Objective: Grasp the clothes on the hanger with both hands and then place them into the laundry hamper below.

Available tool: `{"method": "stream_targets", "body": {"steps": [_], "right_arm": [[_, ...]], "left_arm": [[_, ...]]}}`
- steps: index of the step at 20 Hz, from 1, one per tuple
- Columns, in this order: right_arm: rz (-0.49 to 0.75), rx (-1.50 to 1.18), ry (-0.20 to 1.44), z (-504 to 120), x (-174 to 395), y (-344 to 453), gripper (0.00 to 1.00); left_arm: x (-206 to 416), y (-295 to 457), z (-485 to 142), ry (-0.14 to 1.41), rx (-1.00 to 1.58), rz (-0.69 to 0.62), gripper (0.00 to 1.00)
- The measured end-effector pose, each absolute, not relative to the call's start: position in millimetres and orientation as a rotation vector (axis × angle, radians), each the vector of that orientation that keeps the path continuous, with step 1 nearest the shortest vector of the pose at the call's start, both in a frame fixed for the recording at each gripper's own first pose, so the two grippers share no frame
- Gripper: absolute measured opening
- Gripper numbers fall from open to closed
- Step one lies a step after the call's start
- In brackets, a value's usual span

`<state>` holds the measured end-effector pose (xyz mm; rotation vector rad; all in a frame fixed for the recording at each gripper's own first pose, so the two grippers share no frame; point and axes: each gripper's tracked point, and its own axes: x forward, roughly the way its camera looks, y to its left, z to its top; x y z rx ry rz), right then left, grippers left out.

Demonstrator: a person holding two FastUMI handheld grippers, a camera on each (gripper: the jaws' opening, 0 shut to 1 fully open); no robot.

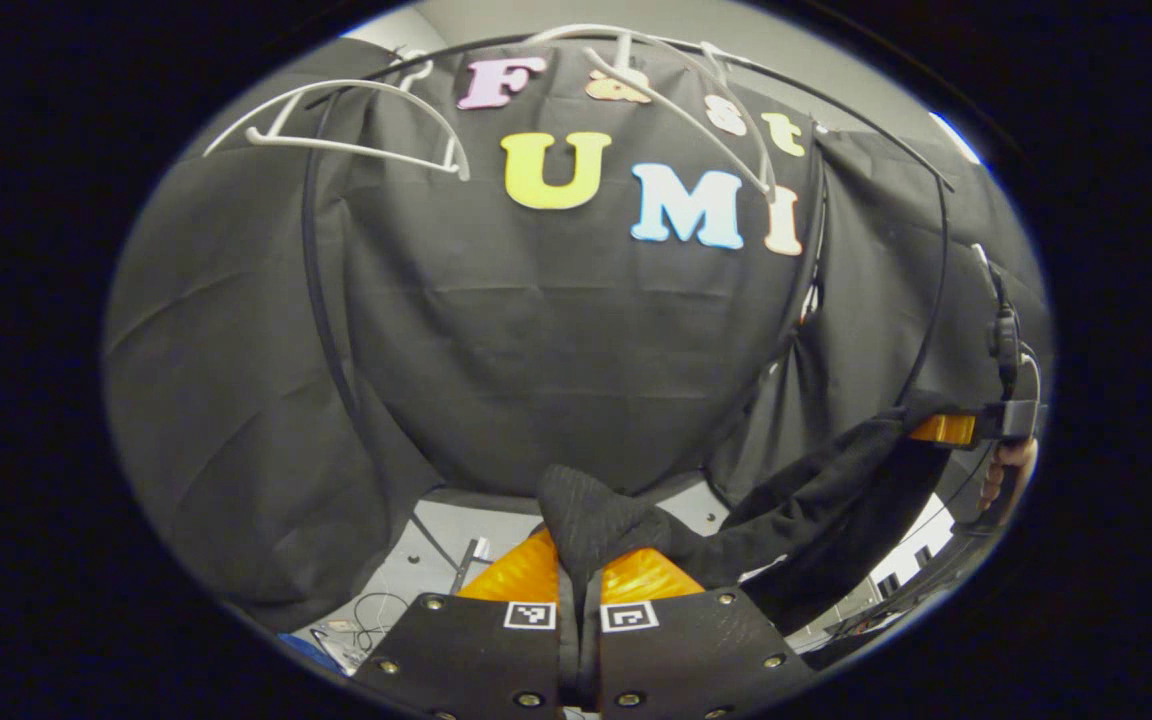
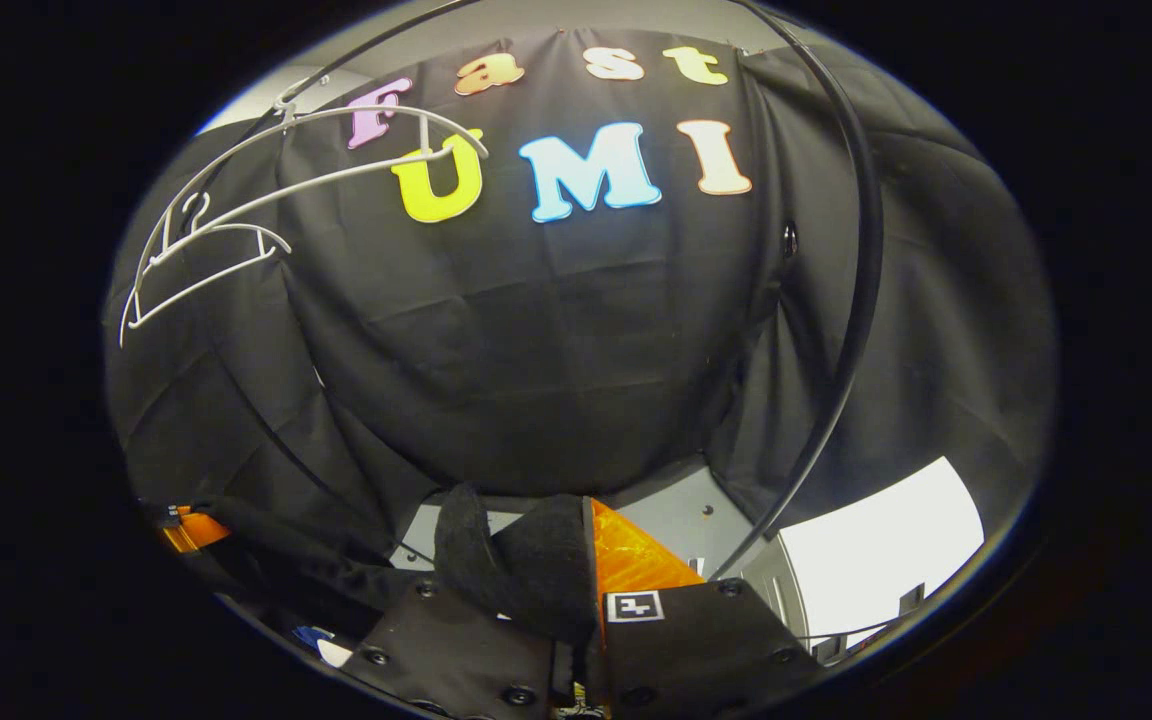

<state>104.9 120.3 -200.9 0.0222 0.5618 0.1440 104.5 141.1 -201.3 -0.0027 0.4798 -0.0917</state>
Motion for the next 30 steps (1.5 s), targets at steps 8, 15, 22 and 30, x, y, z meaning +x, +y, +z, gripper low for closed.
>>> {"method": "stream_targets", "body": {"steps": [8, 15, 22, 30], "right_arm": [[0.123, 0.107, 0.684, -256.5, 92.4, 129.1, 0.09], [0.175, 0.042, 0.756, -315.1, 94.3, 131.3, 0.08], [0.215, 0.013, 0.833, -378.2, 97.2, 152.7, 0.09], [0.202, -0.017, 0.93, -427.2, 98.0, 161.2, 0.1]], "left_arm": [[110.6, 109.9, -266.8, 0.608, -0.035, -0.162, 0.02], [133.5, 96.2, -342.1, 0.697, -0.017, -0.176, 0.02], [155.9, 93.4, -401.1, 0.767, 0.024, -0.194, 0.02], [167.0, 93.9, -449.6, 0.793, 0.038, -0.218, 0.02]]}}
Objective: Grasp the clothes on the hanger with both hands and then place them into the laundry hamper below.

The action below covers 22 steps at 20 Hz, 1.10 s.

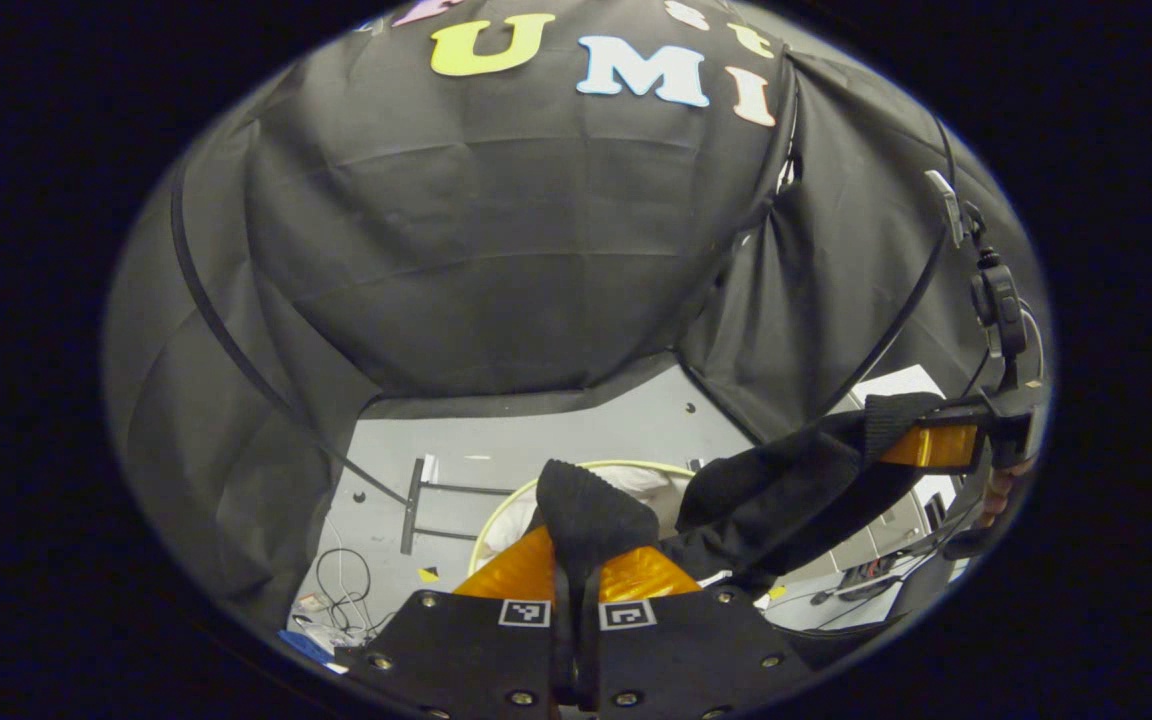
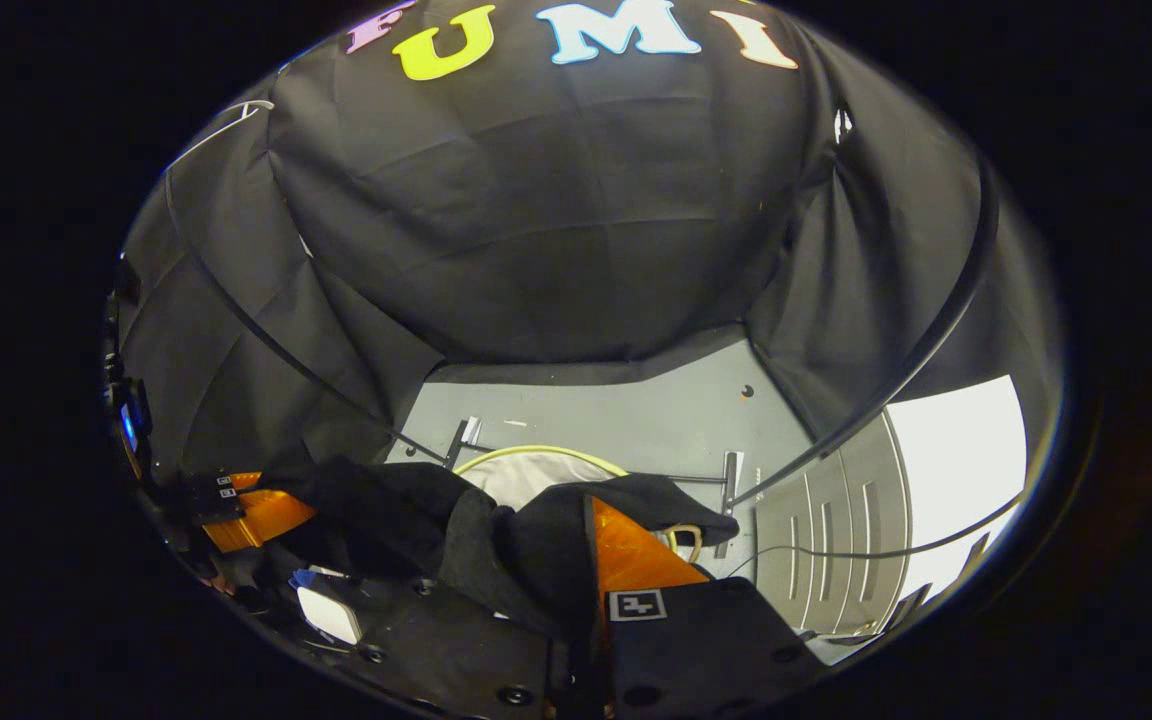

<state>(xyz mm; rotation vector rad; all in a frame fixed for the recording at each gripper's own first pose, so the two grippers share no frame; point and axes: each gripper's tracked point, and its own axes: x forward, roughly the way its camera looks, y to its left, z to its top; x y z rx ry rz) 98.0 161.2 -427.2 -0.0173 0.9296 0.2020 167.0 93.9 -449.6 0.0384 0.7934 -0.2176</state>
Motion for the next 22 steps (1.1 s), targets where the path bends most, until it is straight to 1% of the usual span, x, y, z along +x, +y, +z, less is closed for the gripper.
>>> {"method": "stream_targets", "body": {"steps": [4, 6, 7, 8, 9, 10, 12, 13, 14, 16, 17, 22], "right_arm": [[0.18, 0.014, 0.962, -437.6, 94.2, 158.5, 0.11], [0.171, 0.031, 0.978, -439.3, 93.7, 157.0, 0.16], [0.168, 0.038, 0.986, -443.3, 93.0, 156.4, 0.16], [0.176, 0.052, 1.0, -441.7, 88.0, 158.9, 0.21], [0.181, 0.061, 1.003, -438.8, 87.0, 159.8, 0.3], [0.178, 0.06, 1.004, -439.7, 86.4, 159.9, 0.32], [0.199, 0.075, 1.016, -441.3, 82.4, 166.5, 0.64], [0.211, 0.077, 1.024, -440.5, 79.5, 168.8, 0.8], [0.215, 0.073, 1.025, -439.5, 76.3, 169.0, 0.83], [0.214, 0.048, 1.017, -436.2, 71.7, 165.0, 0.96], [0.209, 0.036, 1.01, -433.4, 71.2, 161.8, 0.98], [0.161, 0.038, 0.947, -409.6, 67.0, 141.0, 0.98]], "left_arm": [[169.3, 96.9, -456.3, 0.798, 0.037, -0.215, 0.02], [170.1, 98.9, -458.0, 0.804, 0.045, -0.212, 0.02], [169.4, 99.4, -458.5, 0.808, 0.051, -0.207, 0.02], [168.1, 101.8, -461.8, 0.816, 0.062, -0.199, 0.06], [167.9, 104.4, -463.1, 0.822, 0.074, -0.188, 0.09], [164.8, 105.4, -465.4, 0.83, 0.08, -0.181, 0.09], [159.8, 103.0, -468.1, 0.839, 0.079, -0.182, 0.22], [157.8, 101.0, -467.1, 0.839, 0.079, -0.187, 0.36], [157.1, 100.2, -467.7, 0.842, 0.081, -0.188, 0.5], [151.1, 106.9, -466.0, 0.837, 0.103, -0.17, 0.79], [148.3, 110.0, -462.0, 0.83, 0.115, -0.157, 0.93], [125.2, 117.5, -427.2, 0.802, 0.133, -0.135, 0.92]]}}
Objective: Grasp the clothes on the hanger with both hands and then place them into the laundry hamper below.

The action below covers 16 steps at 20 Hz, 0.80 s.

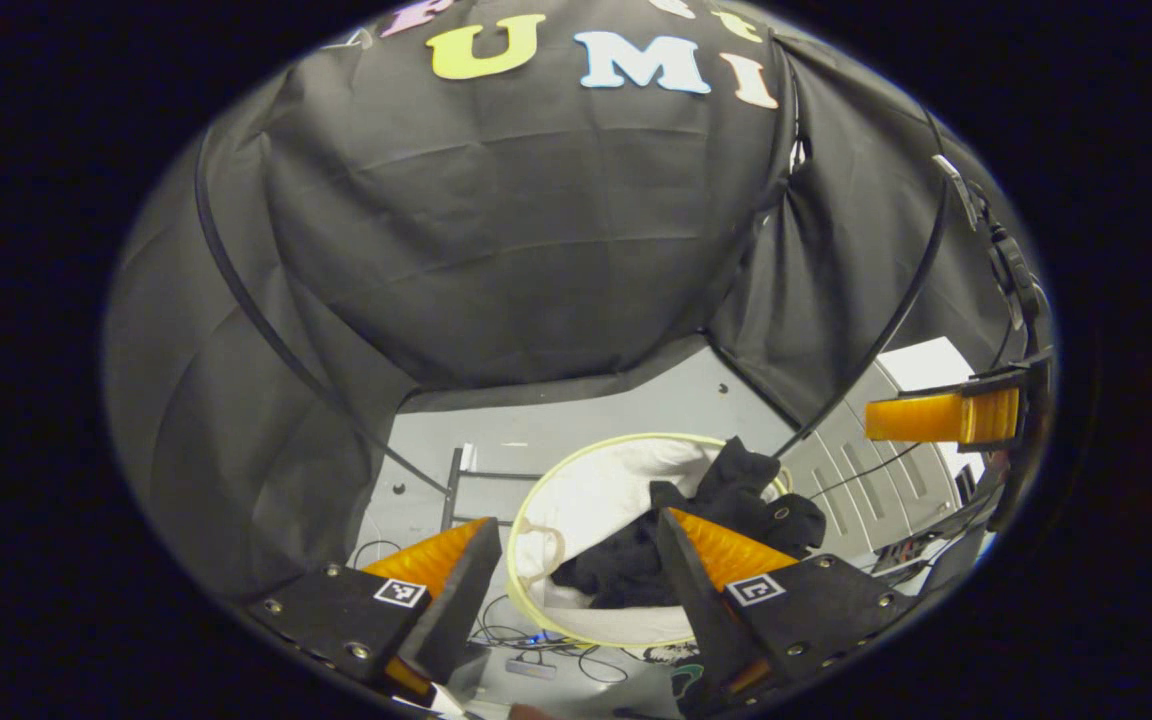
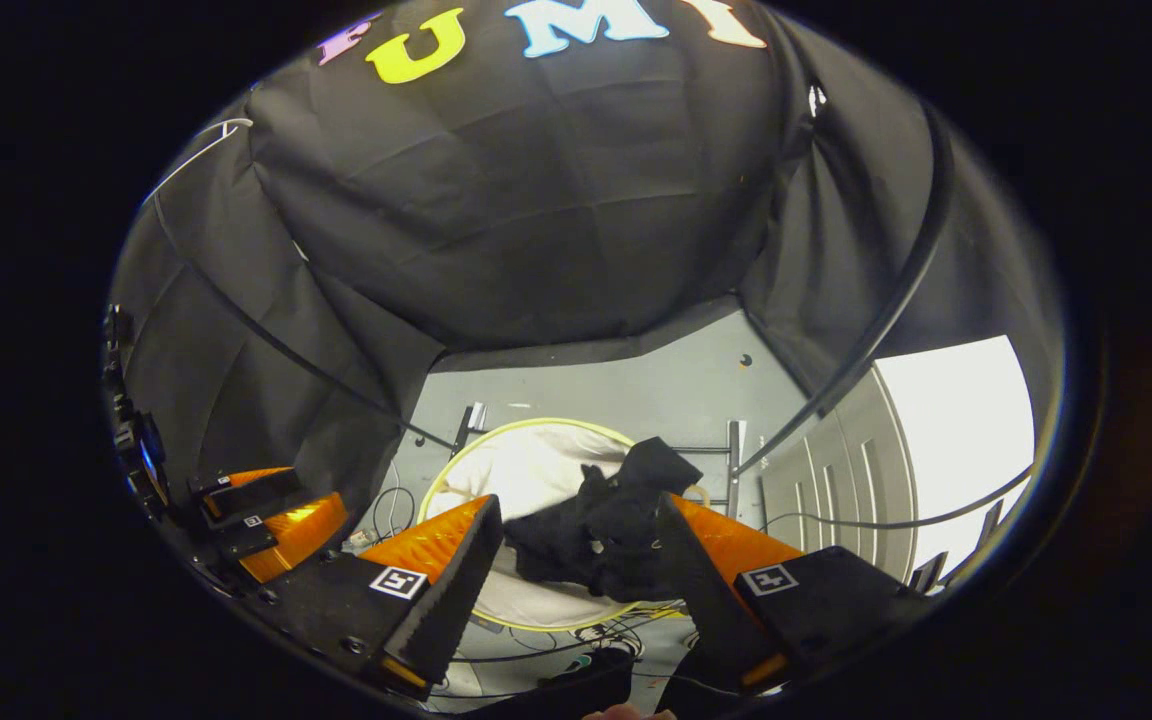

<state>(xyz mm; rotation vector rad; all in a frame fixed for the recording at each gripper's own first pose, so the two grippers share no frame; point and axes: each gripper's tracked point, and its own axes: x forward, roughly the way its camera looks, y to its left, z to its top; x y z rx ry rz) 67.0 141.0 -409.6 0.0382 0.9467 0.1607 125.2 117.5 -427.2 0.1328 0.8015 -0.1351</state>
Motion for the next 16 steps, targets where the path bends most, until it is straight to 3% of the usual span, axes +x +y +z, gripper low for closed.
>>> {"method": "stream_targets", "body": {"steps": [9, 12, 16], "right_arm": [[0.056, 0.003, 0.756, -321.5, 74.0, 83.0, 0.98], [-0.028, -0.036, 0.61, -277.4, 83.1, 45.5, 0.99], [-0.04, -0.044, 0.451, -220.9, 89.7, 16.0, 0.98]], "left_arm": [[123.0, 103.3, -310.4, 0.624, 0.121, -0.079, 0.93], [130.6, 77.8, -276.8, 0.518, 0.201, -0.098, 0.93], [123.6, 7.0, -213.9, 0.411, 0.132, -0.114, 0.92]]}}
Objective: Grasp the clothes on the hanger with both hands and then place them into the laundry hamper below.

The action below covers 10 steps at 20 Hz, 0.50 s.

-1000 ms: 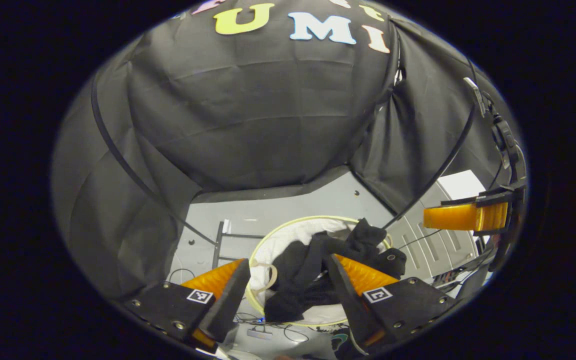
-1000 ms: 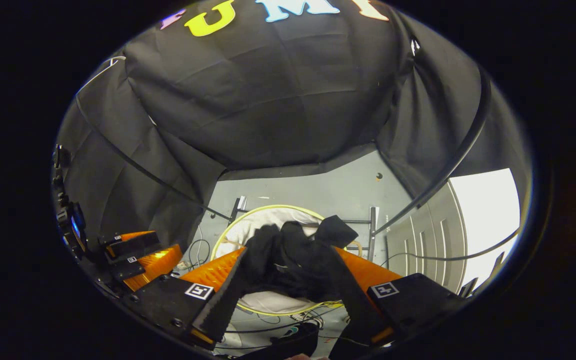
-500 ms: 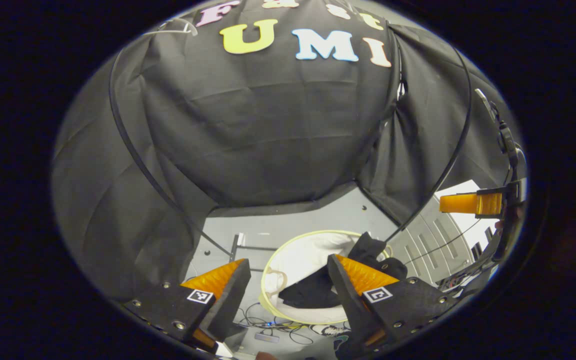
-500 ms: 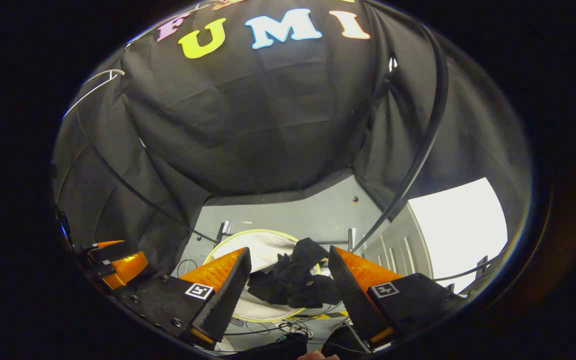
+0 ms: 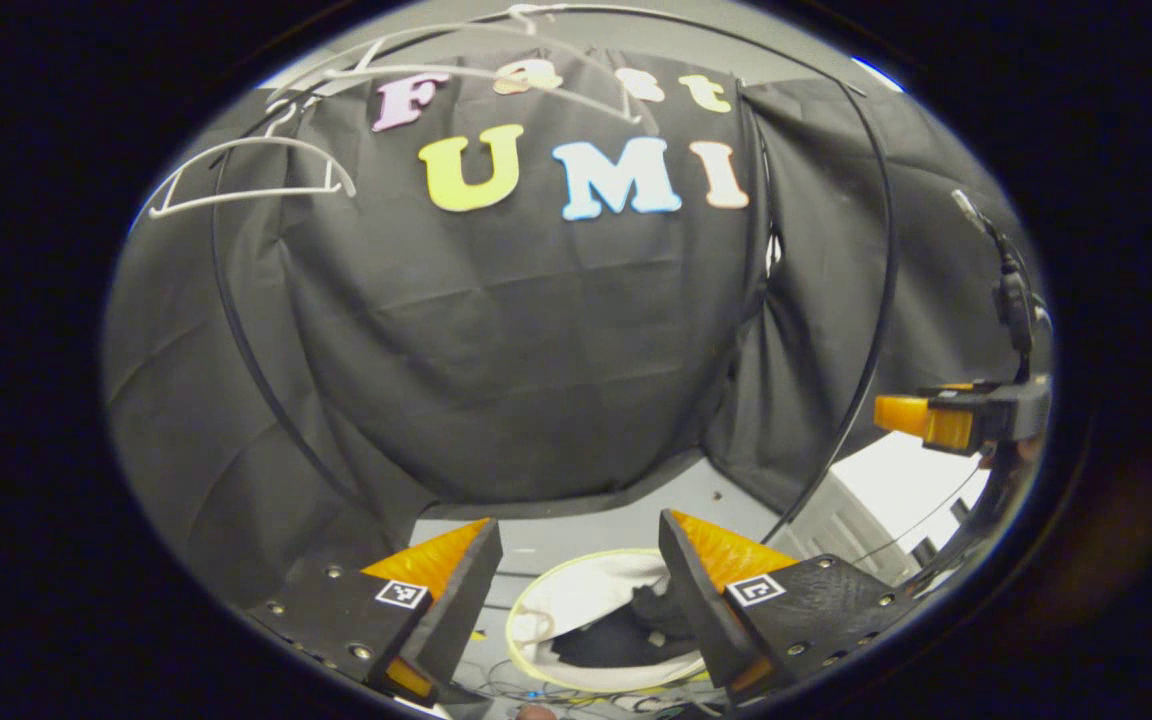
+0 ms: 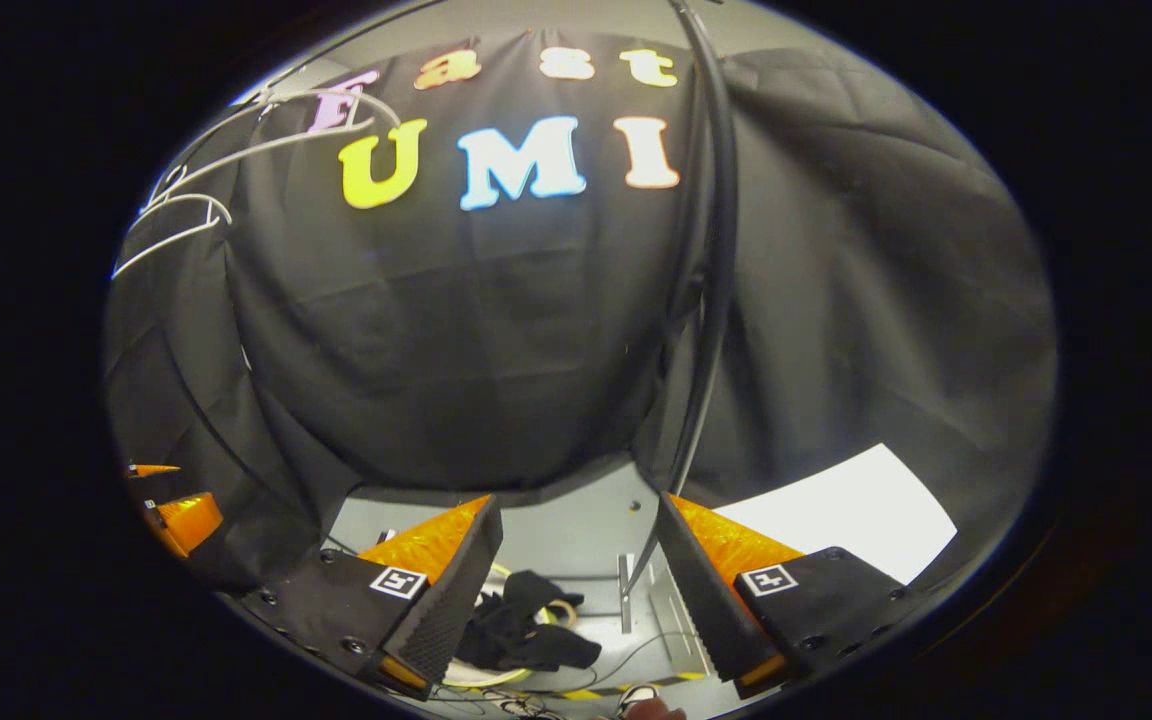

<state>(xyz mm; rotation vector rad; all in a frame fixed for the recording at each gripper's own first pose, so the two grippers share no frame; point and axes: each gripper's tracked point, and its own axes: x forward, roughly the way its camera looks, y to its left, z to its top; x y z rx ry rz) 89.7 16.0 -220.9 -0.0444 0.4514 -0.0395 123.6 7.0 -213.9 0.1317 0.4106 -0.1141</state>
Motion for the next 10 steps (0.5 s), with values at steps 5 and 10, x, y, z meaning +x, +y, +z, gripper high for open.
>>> {"method": "stream_targets", "body": {"steps": [5, 10], "right_arm": [[-0.001, 0.064, 0.294, -148.9, 100.9, -14.6, 0.98], [0.003, 0.094, 0.194, -107.4, 107.0, -52.1, 0.92]], "left_arm": [[135.8, -47.0, -105.6, 0.229, 0.098, -0.065, 0.93], [120.9, -68.3, -35.1, 0.127, 0.087, -0.037, 0.92]]}}
